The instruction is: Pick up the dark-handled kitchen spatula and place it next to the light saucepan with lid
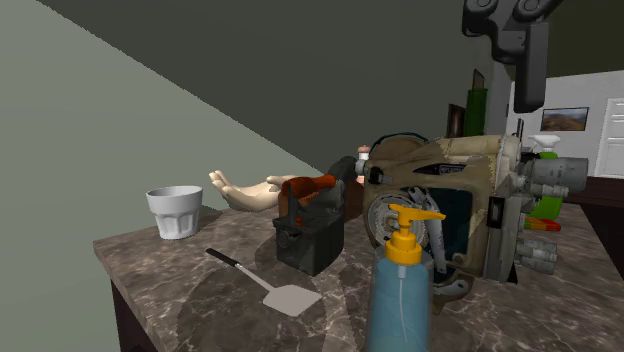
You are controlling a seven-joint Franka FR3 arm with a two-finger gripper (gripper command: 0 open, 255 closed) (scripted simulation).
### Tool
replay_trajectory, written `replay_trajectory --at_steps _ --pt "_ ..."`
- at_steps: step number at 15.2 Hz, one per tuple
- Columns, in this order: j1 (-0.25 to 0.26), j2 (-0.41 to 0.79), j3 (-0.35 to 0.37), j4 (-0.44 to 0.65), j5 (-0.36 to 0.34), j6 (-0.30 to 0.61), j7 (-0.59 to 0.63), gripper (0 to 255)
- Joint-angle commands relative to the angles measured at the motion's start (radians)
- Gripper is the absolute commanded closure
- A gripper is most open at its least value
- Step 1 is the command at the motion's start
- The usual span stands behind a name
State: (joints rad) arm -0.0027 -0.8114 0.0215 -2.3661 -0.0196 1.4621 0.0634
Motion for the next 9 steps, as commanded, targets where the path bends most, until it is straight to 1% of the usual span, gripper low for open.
replay_trajectory --at_steps 1,9 --pt "0.0 0.0 0.0 0.0 0.0 0.0 0.0 0" --pt "0.109 0.205 0.023 -0.007 0.025 0.244 -0.162 0"
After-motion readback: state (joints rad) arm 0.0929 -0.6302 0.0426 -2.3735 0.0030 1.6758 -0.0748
